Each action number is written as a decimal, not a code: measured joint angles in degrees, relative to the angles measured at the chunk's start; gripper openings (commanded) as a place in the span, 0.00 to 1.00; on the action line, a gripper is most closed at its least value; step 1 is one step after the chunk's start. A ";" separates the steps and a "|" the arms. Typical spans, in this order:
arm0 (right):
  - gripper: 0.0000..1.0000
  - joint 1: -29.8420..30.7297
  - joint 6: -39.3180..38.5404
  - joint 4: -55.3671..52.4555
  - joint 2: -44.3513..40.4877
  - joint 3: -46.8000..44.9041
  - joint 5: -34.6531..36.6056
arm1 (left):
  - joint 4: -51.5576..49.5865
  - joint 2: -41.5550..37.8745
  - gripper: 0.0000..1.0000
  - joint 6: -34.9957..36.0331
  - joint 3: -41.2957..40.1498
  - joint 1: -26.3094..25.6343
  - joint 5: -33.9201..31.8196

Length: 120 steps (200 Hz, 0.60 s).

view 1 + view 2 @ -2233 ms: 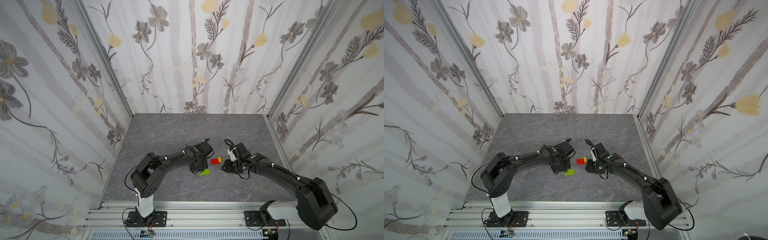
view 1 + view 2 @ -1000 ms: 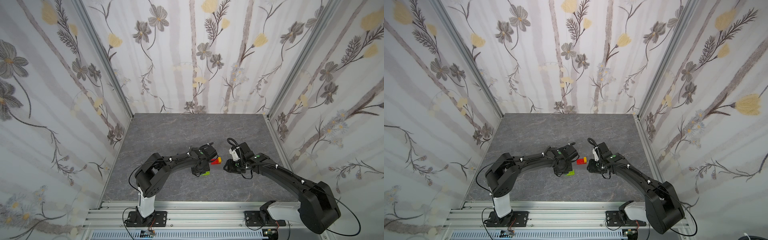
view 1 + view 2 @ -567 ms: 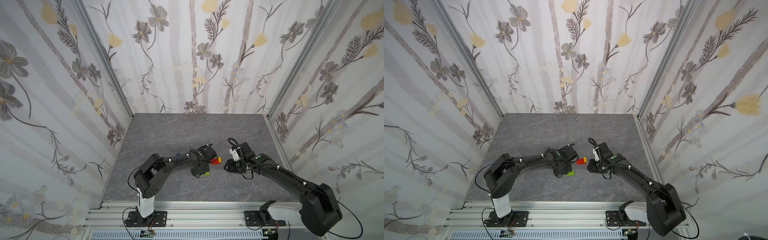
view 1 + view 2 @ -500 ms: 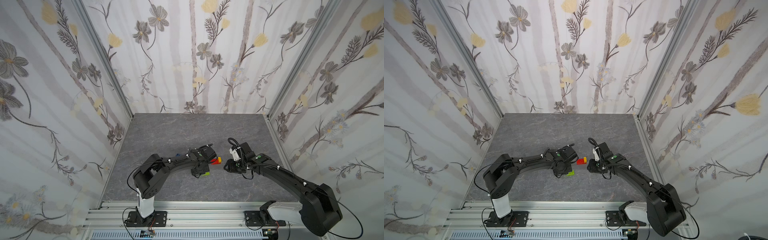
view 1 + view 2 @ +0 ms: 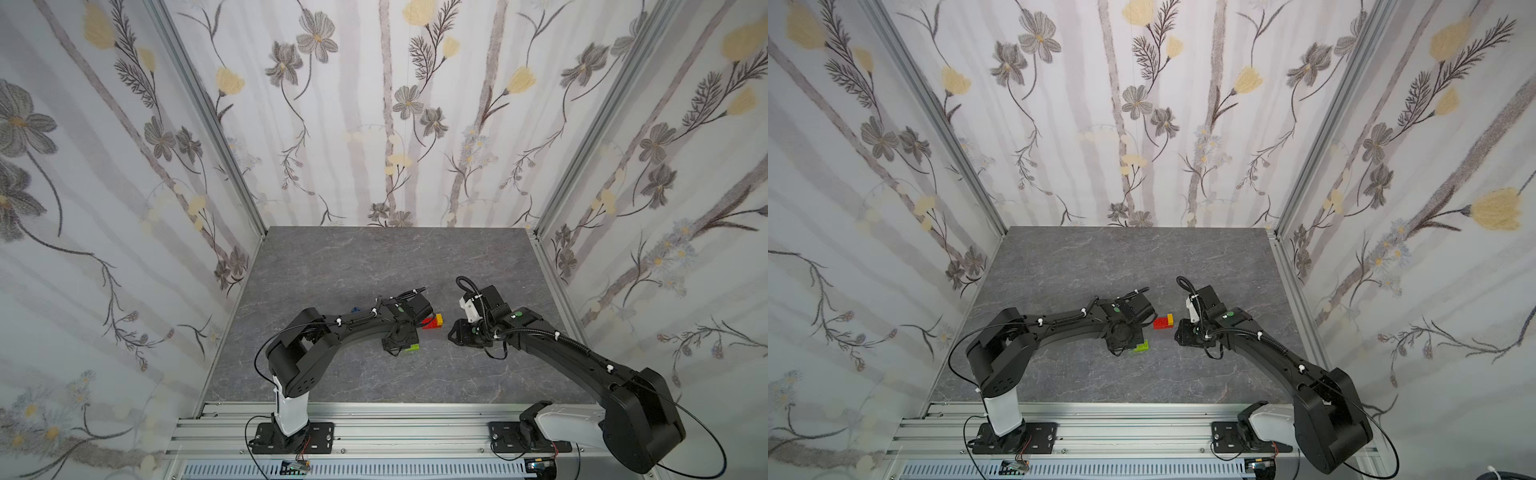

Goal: Assemble the number 5 with lego
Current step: Assemble the lego brick with the lego brick.

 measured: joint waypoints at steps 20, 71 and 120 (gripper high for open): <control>0.43 0.00 0.02 -0.15 0.00 0.15 0.02 | -0.81 0.55 0.00 2.19 1.22 0.98 1.05; 0.43 0.00 0.61 -0.57 -0.02 0.52 0.22 | -1.90 2.54 0.00 8.28 4.87 3.91 1.20; 0.44 0.00 0.87 -1.03 0.15 1.40 0.22 | -2.14 2.45 0.25 10.43 5.42 4.55 1.64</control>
